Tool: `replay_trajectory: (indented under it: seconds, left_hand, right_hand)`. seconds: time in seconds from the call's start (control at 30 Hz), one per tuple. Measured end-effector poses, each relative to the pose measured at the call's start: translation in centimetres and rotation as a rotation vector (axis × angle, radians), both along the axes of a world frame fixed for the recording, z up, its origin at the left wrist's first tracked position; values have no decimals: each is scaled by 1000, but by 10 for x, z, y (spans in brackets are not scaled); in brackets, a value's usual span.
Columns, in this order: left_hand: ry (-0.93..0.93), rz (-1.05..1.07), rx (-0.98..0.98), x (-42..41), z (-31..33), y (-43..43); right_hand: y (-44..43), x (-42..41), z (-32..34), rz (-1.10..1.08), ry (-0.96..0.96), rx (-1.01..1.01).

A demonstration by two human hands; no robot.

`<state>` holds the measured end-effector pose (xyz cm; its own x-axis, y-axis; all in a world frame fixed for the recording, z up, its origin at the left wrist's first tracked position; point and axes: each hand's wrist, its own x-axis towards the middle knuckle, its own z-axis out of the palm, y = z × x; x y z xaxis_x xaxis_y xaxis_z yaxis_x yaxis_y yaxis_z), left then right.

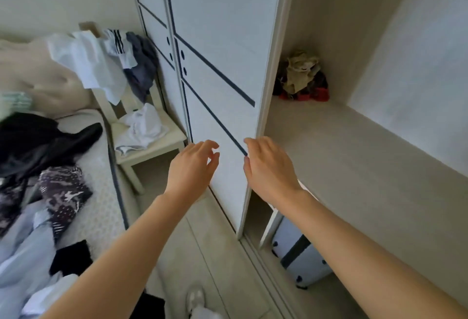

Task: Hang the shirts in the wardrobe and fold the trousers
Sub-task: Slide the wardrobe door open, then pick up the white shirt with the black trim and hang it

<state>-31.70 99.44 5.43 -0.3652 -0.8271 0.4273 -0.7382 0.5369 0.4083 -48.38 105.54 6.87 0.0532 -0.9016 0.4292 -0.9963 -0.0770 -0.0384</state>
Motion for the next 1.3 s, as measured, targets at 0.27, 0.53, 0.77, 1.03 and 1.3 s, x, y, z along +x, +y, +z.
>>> replay_trajectory:
  seconds: [0.27,0.53,0.77,1.03,1.3]
  left_hand:
    - [-80,202,176,93,-47,-73]
    - [-107,366,272,190,-65,-192]
    - [-146,425,317,239,-71,-295]
    - [-176,460,334,244,-83,-441]
    - [-156,631,384,252,-80,-596]
  right_hand:
    - [-105,67,-44,201,-52,217]
    - [-251,134,-78,278,-87,324]
    - [-361,173,-93,305,-80,409]
    - [-516,187,-102,347,-30,433]
    - [-693,198,-94,402,18,473]
